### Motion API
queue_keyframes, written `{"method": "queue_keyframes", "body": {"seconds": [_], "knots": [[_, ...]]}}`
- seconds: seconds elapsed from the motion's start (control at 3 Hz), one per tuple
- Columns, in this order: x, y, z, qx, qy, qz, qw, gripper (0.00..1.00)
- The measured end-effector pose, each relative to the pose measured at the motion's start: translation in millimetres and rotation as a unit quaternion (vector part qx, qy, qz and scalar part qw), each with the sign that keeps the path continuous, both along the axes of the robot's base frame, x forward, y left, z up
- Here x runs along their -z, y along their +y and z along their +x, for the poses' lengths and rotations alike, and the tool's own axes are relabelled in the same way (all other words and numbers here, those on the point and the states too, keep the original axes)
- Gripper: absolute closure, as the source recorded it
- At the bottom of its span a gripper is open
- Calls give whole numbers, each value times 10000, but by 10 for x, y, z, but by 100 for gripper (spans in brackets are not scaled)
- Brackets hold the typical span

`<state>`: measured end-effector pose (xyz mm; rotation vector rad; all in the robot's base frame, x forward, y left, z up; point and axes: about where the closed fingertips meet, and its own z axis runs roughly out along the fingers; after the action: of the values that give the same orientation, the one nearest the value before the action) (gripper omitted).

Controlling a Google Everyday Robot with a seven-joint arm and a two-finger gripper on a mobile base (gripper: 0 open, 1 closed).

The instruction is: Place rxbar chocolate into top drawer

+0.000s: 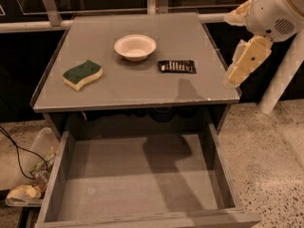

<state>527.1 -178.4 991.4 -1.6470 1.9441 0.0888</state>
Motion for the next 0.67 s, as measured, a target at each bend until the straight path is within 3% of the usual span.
{"method": "queue_keyframes", "body": {"seconds": [0.67], "knots": [[10, 17, 45, -21, -21, 89, 10000, 0]]}}
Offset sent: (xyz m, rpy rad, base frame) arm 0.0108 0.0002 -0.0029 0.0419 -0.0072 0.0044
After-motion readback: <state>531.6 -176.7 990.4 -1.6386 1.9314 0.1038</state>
